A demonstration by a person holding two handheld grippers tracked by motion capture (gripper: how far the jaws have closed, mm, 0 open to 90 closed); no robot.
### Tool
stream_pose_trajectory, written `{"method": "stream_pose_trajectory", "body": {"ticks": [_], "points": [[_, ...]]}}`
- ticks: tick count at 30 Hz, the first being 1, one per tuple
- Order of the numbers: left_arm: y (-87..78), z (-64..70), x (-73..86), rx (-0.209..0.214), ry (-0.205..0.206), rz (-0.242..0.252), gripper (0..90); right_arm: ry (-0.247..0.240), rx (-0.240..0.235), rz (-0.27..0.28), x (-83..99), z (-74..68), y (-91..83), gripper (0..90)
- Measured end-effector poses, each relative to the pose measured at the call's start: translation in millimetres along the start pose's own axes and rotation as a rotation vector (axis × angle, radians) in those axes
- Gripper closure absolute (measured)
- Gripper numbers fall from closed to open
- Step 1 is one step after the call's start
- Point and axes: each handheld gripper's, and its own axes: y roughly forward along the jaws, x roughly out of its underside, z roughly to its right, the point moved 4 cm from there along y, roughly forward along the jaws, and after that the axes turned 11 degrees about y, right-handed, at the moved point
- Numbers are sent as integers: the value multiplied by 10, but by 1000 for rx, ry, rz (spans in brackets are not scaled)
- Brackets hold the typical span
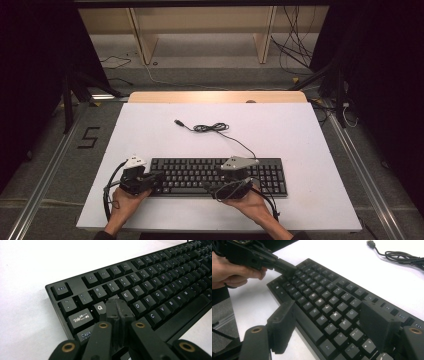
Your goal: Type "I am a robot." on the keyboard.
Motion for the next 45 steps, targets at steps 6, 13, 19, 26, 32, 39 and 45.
{"method": "stream_pose_trajectory", "body": {"ticks": [6, 13, 19, 26, 32, 39, 45], "points": [[1, -3, 3, 0, 1, -5, 889, -1, 2, 1, -4, 3, -3, 301], [16, -6, 14, -2, 2, -15, 890, -1, 1, 2, -3, 1, -3, 300], [31, 3, 23, -4, 10, -31, 890, -1, 0, 2, -4, -1, -3, 300], [73, 44, 15, -12, 29, -47, 892, 0, 2, 4, -6, -1, -5, 300], [24, 51, -17, -7, 24, -19, 863, 3, 2, 8, -13, 6, -9, 300], [-106, 43, -67, -5, 5, 44, 763, 1, 3, 18, -18, 10, -5, 300], [-186, 35, -59, 13, -26, 82, 622, -5, -2, 23, -20, 4, 11, 301]]}}
